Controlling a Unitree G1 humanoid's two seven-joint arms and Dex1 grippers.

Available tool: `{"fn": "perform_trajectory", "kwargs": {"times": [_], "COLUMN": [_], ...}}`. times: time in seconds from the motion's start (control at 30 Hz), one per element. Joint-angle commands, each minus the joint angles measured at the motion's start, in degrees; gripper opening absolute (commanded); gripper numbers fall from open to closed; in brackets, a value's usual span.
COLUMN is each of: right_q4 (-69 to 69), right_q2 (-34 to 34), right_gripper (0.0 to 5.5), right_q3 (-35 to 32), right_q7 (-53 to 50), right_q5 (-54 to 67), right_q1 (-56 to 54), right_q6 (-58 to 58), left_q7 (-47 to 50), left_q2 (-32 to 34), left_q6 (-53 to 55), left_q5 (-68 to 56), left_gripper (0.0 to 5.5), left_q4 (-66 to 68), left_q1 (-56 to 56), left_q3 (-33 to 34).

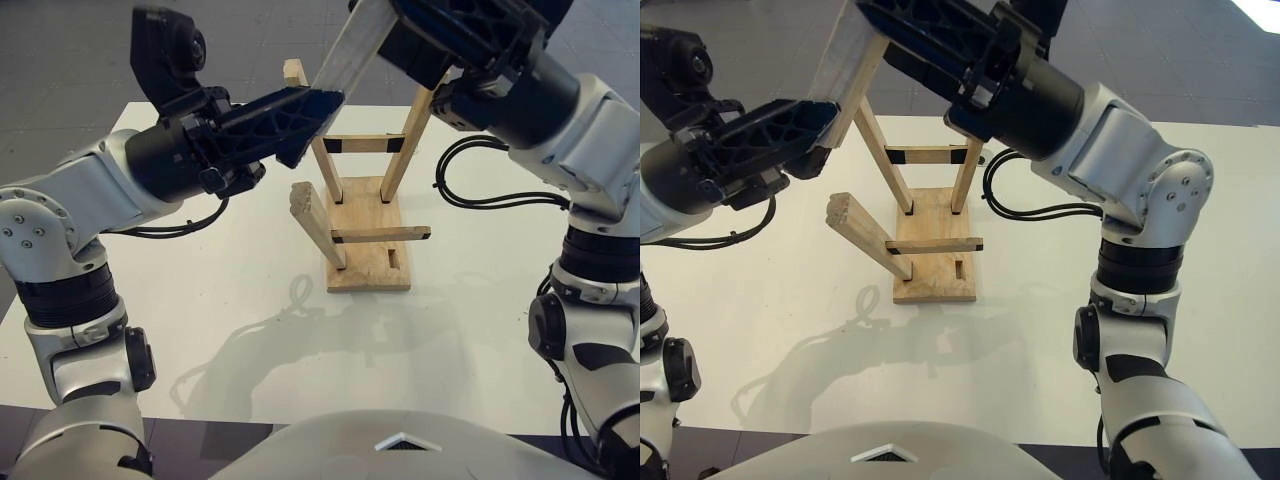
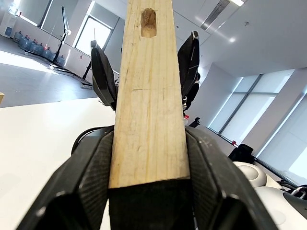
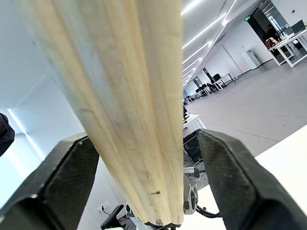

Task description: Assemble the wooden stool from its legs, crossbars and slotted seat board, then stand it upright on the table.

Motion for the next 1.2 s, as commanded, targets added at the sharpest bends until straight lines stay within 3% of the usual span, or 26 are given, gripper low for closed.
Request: {"fn": "perform_trajectory", "kwargs": {"times": [0.03,0.13,0.37,0.4,0.63,0.83,0.97,1.07,1.2], "right_q4": [-0.5,-0.5,-1.6,-1.7,0.9,2.2,2.4,-0.2,-4.5], "right_q2": [-1.0,-1.4,-2.0,-2.1,-1.1,-8.9,-20.6,-28.8,-29.0], "right_gripper": [2.68,2.15,2.11,2.11,2.05,2.05,2.05,2.04,2.04], "right_q3": [0.6,0.8,1.1,1.0,-1.2,-5.1,-9.8,-7.7,-2.5], "right_q7": [-0.6,0.0,1.0,1.0,0.6,1.2,10.0,22.9,32.8], "right_q5": [0.4,-0.2,-0.5,-0.3,1.3,-0.4,-12.4,-29.8,-48.2], "right_q1": [-2.0,-2.2,-1.3,-1.1,-1.2,1.3,7.8,15.2,24.7], "right_q6": [-0.3,-0.1,-0.1,-0.2,-1.0,0.2,3.3,1.2,-9.2], "left_q7": [-0.7,-0.8,-1.0,-1.2,-2.6,-1.0,-8.1,-17.8,-19.5], "left_q2": [1.3,1.5,0.8,0.3,0.6,1.6,4.1,8.2,8.2], "left_q6": [-0.3,-0.5,-1.6,-2.1,-4.0,-8.3,-8.8,-18.5,-31.8], "left_q5": [-0.4,-0.8,-1.1,-1.1,-0.9,2.4,15.7,39.9,65.0], "left_gripper": [2.04,2.04,2.04,2.41,3.5,3.54,3.54,3.54,3.54], "left_q4": [-0.5,-0.5,0.1,0.0,1.0,9.1,9.9,9.1,11.0], "left_q1": [0.4,0.4,-0.4,-0.5,-0.9,-4.5,3.8,14.2,19.6], "left_q3": [-0.6,-0.5,0.0,0.2,1.2,5.7,4.2,-6.2,-18.9]}}
